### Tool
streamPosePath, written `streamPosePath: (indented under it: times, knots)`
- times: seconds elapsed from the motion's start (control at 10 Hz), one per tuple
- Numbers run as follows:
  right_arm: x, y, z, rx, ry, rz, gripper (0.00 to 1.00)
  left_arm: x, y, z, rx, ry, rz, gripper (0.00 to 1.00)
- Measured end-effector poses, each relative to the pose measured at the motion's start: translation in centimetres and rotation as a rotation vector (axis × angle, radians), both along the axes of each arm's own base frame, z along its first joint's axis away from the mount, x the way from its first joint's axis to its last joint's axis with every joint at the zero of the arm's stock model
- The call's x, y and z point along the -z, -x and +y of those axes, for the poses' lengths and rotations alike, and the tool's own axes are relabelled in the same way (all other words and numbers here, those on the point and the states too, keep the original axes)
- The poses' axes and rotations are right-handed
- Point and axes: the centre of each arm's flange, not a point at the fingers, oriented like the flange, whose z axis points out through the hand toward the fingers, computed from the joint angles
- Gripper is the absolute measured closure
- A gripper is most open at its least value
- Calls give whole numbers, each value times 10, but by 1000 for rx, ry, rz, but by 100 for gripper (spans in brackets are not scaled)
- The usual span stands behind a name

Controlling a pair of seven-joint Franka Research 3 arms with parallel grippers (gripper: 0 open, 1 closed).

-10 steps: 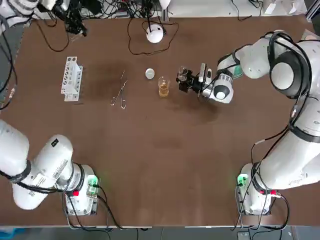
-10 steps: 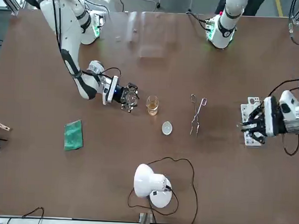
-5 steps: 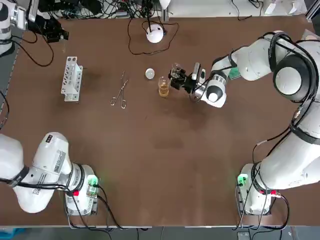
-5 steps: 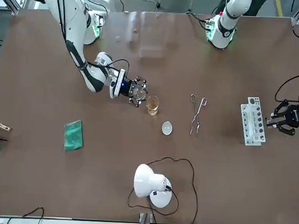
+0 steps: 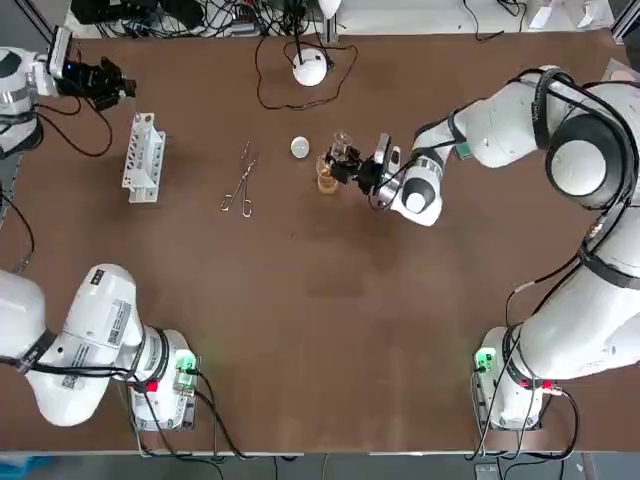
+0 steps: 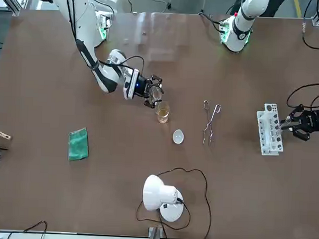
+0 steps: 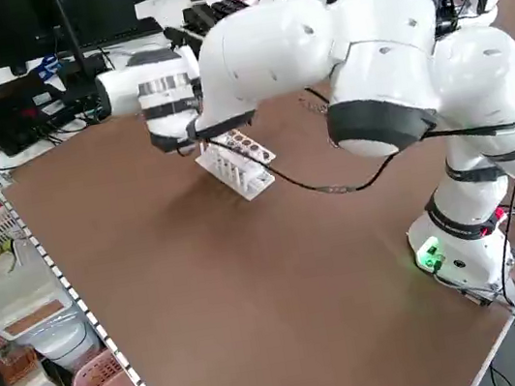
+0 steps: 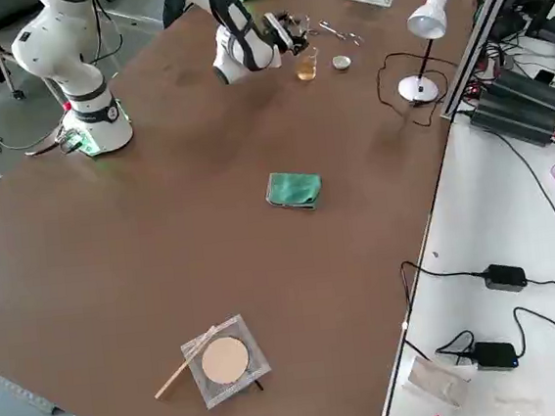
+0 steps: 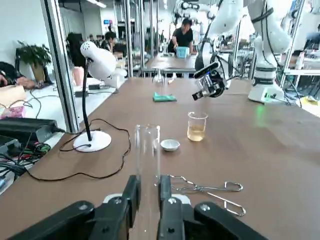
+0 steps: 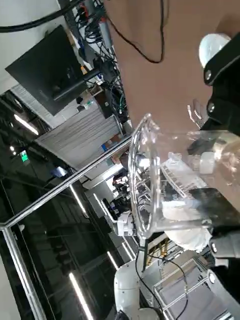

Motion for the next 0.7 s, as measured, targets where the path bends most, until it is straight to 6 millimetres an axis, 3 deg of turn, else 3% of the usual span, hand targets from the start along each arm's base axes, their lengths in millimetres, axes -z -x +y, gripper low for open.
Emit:
streamPosePath:
  times: [0.3, 0.7]
  knots:
    - [-4, 8, 24, -8, 12, 57, 62, 25, 33, 21, -4, 95, -15, 79]
    - [-2, 15, 33, -28, -14, 179, 62, 44, 47, 31, -19, 133, -25, 79]
